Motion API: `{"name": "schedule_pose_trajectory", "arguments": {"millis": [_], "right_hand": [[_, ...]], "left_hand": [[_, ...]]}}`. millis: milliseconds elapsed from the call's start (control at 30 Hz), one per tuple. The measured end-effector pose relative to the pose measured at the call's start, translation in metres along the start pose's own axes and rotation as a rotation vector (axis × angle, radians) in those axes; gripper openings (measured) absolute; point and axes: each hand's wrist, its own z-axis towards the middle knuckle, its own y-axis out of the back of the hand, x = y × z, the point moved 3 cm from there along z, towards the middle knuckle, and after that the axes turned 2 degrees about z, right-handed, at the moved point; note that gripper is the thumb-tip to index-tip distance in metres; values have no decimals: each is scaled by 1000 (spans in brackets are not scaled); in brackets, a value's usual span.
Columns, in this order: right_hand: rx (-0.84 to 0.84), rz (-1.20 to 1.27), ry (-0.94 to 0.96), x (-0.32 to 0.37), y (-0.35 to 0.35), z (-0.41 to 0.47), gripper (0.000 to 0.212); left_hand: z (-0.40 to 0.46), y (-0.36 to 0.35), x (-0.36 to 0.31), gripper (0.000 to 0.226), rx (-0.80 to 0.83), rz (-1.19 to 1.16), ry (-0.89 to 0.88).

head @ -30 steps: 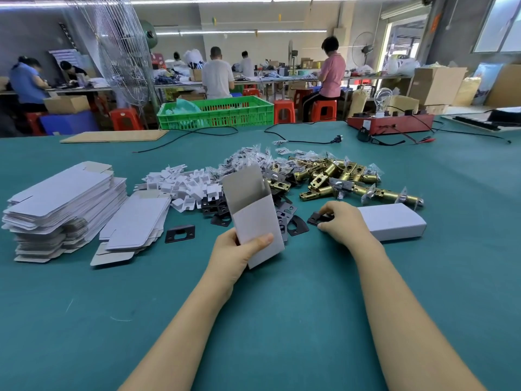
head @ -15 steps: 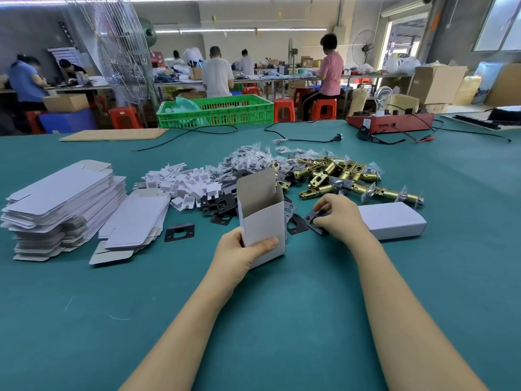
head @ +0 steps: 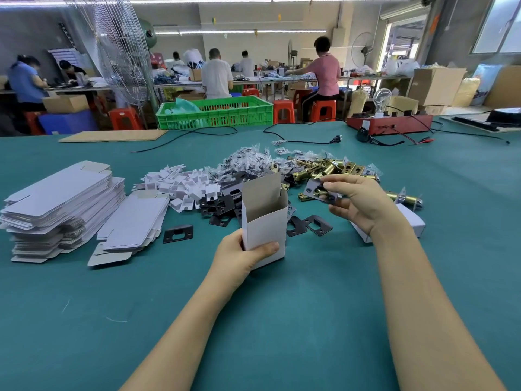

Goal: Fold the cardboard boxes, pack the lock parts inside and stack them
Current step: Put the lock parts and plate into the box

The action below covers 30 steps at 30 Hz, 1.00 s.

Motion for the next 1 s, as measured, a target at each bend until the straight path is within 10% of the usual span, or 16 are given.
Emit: {"name": "schedule_pose_trajectory", "arguments": {"millis": [600,833,1000], "right_hand": [[255,62,87,50,-36,-32,10],[505,157,83,55,-32,-41,42],[382,97,105,57,-27,-39,29]], "left_hand": [[0,-1,-1,45,17,72,2],[0,0,0,43,12,84,12],[0,-1,-2,45,26,88,-3]]}}
